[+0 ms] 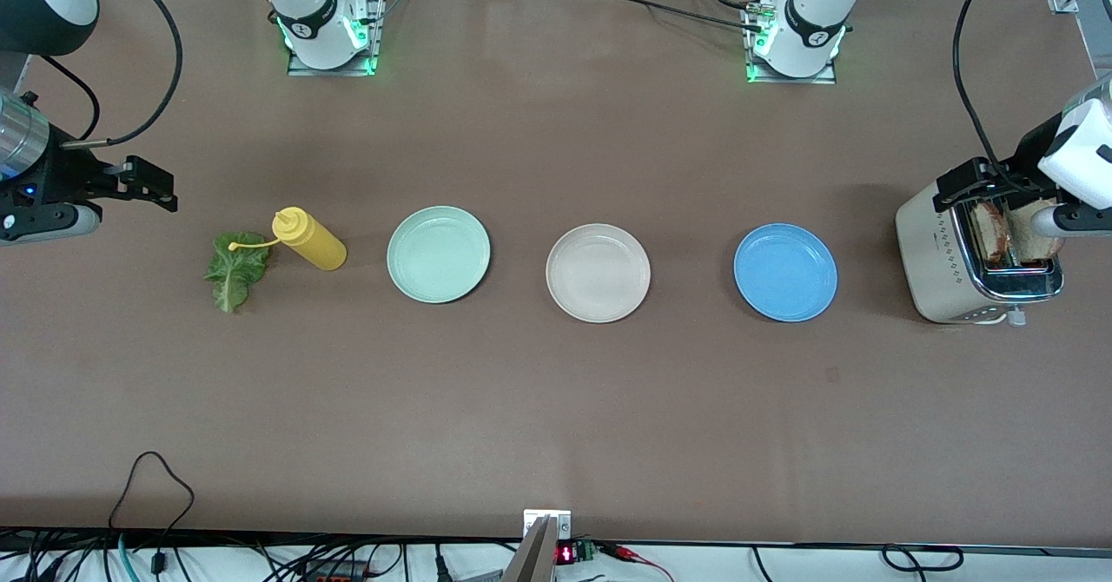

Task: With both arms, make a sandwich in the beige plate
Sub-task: 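Pull a bread slice up out of the toaster with the left gripper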

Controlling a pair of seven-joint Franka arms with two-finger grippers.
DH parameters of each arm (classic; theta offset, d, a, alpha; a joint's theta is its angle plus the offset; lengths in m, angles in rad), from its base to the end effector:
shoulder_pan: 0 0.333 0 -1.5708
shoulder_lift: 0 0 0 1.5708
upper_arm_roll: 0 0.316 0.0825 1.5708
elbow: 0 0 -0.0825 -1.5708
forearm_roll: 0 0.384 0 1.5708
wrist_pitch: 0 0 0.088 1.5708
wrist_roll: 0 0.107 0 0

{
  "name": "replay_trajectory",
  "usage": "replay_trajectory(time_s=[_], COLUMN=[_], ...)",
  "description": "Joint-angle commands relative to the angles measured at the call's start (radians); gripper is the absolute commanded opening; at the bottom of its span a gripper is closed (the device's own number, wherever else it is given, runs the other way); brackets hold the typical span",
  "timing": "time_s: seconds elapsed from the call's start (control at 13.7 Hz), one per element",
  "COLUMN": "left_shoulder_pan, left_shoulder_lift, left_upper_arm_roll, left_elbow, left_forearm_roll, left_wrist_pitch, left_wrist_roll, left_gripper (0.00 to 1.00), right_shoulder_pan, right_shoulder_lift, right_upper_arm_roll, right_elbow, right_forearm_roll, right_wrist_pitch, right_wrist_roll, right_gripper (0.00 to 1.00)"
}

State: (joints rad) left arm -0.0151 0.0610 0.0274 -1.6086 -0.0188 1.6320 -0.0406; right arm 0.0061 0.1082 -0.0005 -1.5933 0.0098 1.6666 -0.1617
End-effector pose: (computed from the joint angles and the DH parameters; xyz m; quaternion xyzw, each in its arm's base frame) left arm 0.5758 0.0047 0.5774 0.9994 0.0272 -0.0189 0.0083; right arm 0.5918 0.0043 0.5600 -0.9964 -0.0830 0.0170 0.0062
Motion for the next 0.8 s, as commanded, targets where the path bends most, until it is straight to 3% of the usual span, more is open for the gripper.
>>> replay_trajectory(time_s=[0.0,0.22,0.73], left_shoulder_pan=[-0.002,0.007,0.231], left_shoulder_lift=[-0.038,-0.029,0.164], left_upper_arm_roll=[0.003,0.009,0.009], left_elbow=[-0.036,-0.033,-0.020], left_forearm_roll=[0.000,0.000,0.071], left_wrist_pitch=[0.003,0.006,0.065], left_wrist_roll=[-0.001,0.001,0.149], left_gripper=[1.00,1.00,1.00], right_shoulder_pan=[-0.043,-0.041,-0.060], right_shoulder_lift=[-0.013,-0.013,0.002], right_upper_arm_roll=[0.005,0.005,0.005], right_elbow=[-0.020,-0.019,-0.014], right_forearm_roll=[0.073,0.072,0.070], right_wrist_pitch=[-0.002,-0.008,-0.011], right_wrist_roll=[-0.004,-0.009,-0.002], right_gripper=[1.00,1.00,1.00])
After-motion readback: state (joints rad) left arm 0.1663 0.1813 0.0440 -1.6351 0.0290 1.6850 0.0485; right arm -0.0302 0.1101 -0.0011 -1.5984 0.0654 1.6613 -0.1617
